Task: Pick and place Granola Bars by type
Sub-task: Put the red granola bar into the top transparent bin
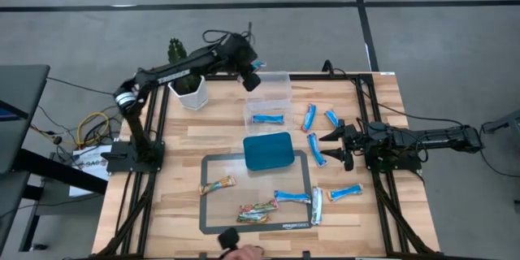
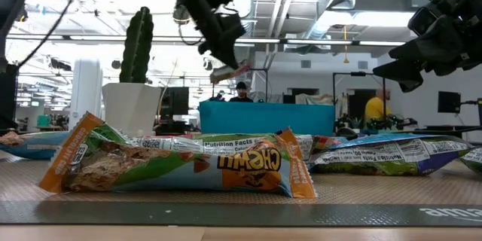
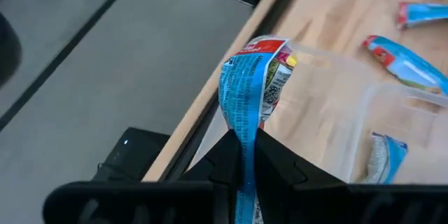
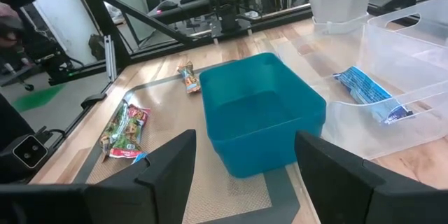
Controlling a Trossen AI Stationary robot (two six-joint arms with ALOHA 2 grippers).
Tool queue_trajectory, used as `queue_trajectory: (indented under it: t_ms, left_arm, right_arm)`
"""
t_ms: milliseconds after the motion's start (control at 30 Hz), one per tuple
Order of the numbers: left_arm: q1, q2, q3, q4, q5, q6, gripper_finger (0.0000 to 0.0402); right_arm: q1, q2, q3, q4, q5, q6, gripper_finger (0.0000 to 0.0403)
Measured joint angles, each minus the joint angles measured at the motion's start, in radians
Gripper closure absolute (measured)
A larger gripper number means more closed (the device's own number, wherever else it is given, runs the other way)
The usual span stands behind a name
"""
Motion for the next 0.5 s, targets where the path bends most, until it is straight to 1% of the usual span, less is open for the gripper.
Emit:
queue_trajectory:
  t_ms: [167, 267, 367, 500]
  left_arm:
    - [-0.027, 0.166, 0.225, -0.176, 0.018, 0.062, 0.0375]
    - [-0.036, 0.251, 0.320, -0.252, 0.027, 0.085, 0.0375]
    - [-0.046, 0.313, 0.365, -0.277, 0.028, 0.094, 0.0375]
    - [-0.054, 0.358, 0.370, -0.285, 0.056, 0.096, 0.0375]
  right_arm:
    - [0.000, 0.000, 0.000, 0.000, 0.000, 0.000, 0.0168]
    - [0.000, 0.000, 0.000, 0.000, 0.000, 0.000, 0.0168]
    - [0.000, 0.000, 0.000, 0.000, 0.000, 0.000, 0.0168]
    - [0.000, 0.000, 0.000, 0.000, 0.000, 0.000, 0.0168]
